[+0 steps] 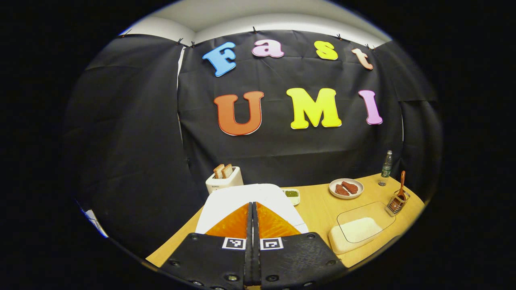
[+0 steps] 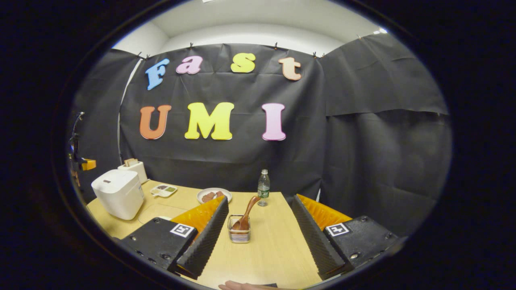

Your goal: Close the left gripper, press the button to open the rice cooker; take a wooden spoon from the chopstick holder with the right hand, scoop a spoonful of rice and pour it into the rice cooker, then put the wooden spoon back into the chopstick holder.

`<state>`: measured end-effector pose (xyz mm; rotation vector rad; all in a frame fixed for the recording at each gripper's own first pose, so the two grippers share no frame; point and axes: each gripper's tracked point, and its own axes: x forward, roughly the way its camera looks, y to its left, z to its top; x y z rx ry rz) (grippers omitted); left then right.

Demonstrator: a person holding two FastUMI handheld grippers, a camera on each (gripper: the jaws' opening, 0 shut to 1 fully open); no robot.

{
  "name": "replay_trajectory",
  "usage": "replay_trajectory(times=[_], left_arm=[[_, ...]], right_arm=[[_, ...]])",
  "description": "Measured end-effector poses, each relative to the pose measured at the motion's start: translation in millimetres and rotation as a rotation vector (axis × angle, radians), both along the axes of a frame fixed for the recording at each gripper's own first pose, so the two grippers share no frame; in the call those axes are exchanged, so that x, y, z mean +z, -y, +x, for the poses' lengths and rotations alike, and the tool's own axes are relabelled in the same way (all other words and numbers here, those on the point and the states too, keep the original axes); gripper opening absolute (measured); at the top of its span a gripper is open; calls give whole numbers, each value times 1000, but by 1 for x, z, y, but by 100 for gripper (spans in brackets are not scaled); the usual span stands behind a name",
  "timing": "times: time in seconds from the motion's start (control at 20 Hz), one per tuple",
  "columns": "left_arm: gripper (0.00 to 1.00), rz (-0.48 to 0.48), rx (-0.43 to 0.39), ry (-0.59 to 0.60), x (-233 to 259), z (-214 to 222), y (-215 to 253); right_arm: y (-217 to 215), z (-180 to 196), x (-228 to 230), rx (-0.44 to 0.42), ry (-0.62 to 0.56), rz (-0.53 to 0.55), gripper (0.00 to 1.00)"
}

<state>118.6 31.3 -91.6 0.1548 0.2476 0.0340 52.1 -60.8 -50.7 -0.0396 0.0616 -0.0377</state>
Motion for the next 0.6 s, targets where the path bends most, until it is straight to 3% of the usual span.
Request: replay_trajectory(times=[0.35, 0.6], left_arm=[[0, 18, 65, -137, -45, 37, -20], [0, -40, 103, -232, -79, 49, -30]], right_arm=[[14, 16, -19, 10, -19, 6, 100], [24, 27, -41, 3, -62, 32, 100]])
